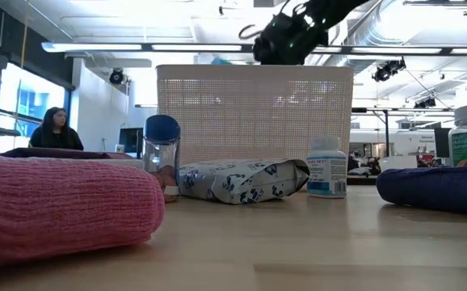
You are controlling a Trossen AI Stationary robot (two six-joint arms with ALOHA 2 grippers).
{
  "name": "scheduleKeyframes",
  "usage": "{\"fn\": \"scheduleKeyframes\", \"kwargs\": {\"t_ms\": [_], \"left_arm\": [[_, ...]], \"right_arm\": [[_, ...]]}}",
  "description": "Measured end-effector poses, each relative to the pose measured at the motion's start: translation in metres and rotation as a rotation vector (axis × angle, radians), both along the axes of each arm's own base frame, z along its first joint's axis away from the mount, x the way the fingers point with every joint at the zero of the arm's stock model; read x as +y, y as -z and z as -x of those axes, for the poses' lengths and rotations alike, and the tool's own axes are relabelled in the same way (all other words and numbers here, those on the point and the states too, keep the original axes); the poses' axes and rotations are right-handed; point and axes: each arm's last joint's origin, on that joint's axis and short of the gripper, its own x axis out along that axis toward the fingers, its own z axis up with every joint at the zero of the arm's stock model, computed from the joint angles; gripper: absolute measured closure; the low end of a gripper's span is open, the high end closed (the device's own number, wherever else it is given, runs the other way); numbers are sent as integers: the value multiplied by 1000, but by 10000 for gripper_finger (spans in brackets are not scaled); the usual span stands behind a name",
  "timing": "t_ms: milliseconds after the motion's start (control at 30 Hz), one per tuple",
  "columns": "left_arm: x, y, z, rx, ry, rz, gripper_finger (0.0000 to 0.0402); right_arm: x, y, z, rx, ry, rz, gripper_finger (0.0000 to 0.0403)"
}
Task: Pick & place medical supplies in basket/bin
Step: Put the white and blue pill organizer into the white bin
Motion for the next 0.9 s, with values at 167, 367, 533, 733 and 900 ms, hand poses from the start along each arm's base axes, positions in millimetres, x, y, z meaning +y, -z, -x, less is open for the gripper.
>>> {"fn": "scheduleKeyframes", "kwargs": {"t_ms": [167, 367, 533, 733, 900], "left_arm": [[35, 12, -9, 73, -16, 8, 241], [77, 35, -15, 219, -52, 24, 241], [102, 49, -21, 249, -58, 129, 241], [112, 56, -26, 275, -17, 122, 241], [111, 56, -26, 282, -2, 95, 241]], "right_arm": [[-15, 29, -13, 32, 32, -41, 264], [-27, 55, -20, 62, 23, -80, 263], [-34, 57, -17, 58, 46, -95, 258], [-40, 55, -16, 49, 99, -65, 224], [-43, 55, -15, 70, 156, -17, 195]]}}
